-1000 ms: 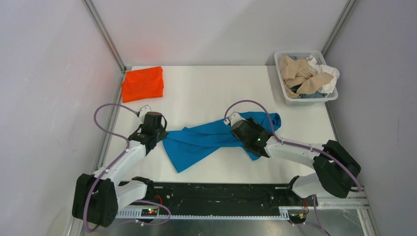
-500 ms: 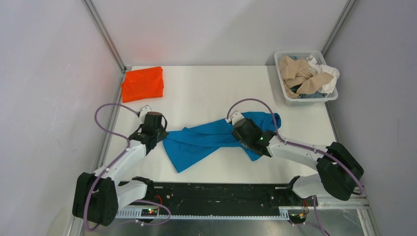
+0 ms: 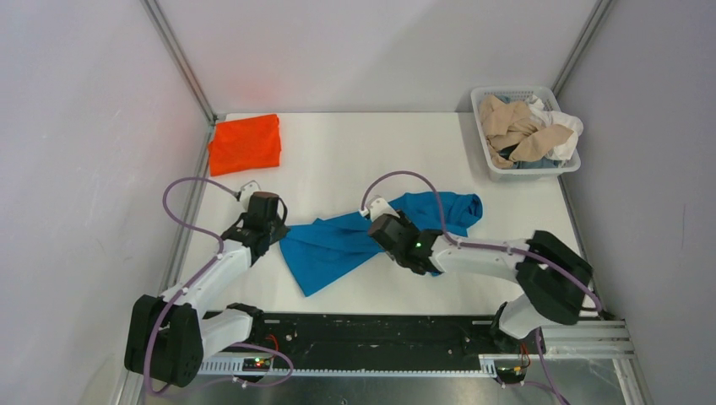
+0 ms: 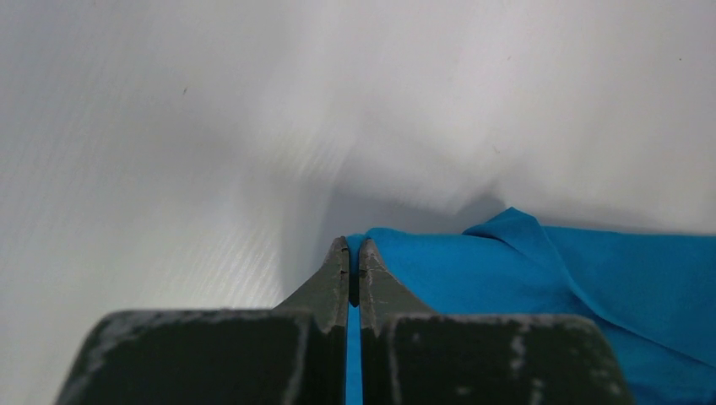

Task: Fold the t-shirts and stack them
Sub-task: Flatten out the tshirt

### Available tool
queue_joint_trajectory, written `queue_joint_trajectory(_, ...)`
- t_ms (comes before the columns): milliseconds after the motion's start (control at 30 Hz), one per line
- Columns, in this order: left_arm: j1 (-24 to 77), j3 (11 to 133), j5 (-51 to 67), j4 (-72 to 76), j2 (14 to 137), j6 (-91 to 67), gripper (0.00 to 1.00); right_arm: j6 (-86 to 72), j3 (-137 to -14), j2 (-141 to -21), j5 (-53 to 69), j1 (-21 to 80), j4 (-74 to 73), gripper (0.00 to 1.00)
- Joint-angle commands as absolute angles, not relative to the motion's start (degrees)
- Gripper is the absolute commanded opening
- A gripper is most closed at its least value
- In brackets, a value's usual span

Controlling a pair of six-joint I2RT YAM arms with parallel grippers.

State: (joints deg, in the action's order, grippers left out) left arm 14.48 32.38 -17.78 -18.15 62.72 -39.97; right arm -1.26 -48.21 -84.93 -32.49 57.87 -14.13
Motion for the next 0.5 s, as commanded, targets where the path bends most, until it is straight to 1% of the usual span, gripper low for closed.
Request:
queue_joint_trajectory(0,14.06,34.86,-18.60,-17.65,62.76,-38.88,0.00,-8.82,-53.07,-92.49,-39.39,58.09,-14.40,0.58)
queue_joint_trajectory(300,14.06,34.62,-19.33,-17.64,62.09,-38.76,0.00,-14.00,-53.61,-95.57,-44.59,53.93,-21.89,0.57)
queue_joint_trajectory(367,14.02,34.48,-19.47,-17.66,62.12,-38.76,0.00,-15.45,-53.99,-95.78,-45.00,53.33,-23.43,0.55)
queue_joint_trajectory(400,14.10,34.51,-19.59,-17.66,62.05,-38.69,0.00,-15.72,-53.93,-95.44,-45.22,52.99,-23.67,0.52)
queue_joint_trajectory(467,14.11,34.47,-19.66,-17.65,61.79,-38.60,0.00,-17.06,-53.94,-94.71,-45.39,52.10,-24.45,0.49)
